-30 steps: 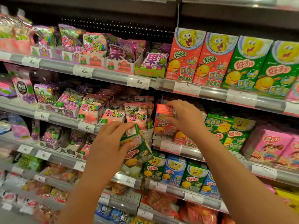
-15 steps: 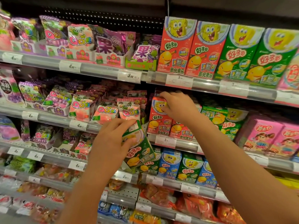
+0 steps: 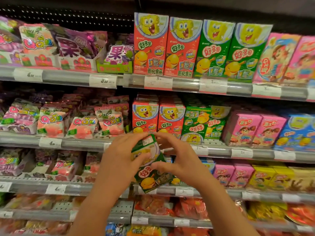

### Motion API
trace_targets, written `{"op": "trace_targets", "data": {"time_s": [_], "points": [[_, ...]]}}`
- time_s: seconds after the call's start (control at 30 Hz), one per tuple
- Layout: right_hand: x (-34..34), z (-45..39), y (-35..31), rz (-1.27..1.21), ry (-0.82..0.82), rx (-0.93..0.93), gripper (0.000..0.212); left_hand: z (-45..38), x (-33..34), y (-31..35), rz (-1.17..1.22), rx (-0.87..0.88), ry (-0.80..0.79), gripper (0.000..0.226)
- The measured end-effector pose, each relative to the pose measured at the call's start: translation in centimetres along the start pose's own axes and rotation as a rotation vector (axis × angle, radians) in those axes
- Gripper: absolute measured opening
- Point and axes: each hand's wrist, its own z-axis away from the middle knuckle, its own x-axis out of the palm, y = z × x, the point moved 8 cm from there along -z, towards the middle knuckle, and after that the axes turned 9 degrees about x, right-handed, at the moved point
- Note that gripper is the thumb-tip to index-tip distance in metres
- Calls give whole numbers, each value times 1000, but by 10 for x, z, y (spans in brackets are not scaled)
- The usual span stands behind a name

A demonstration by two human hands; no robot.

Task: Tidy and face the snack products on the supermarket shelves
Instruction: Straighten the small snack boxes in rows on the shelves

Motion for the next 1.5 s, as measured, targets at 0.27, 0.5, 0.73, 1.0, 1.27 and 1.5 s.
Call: {"op": "trace_targets", "data": {"time_s": [0.27, 0.5, 0.73, 1.0, 1.27, 1.5], "points": [[-66, 35, 22, 354, 126, 34, 82, -29, 47, 48, 91, 113, -97, 51], [-155, 67, 51, 356, 435, 209, 67, -59, 69, 69, 22, 190, -129, 42], [-197, 67, 54, 474, 513, 191, 69, -92, 92, 77, -132, 235, -128, 44], [-230, 32, 72, 503, 479, 136, 63, -147, 140, 82, -420, 276, -203, 62], [-235, 2, 92, 533, 410, 67, 64, -153, 168, 82, -551, 229, -209, 64], [-227, -14, 113, 553, 332, 56, 70, -150, 165, 85, -504, 231, -132, 56]]}}
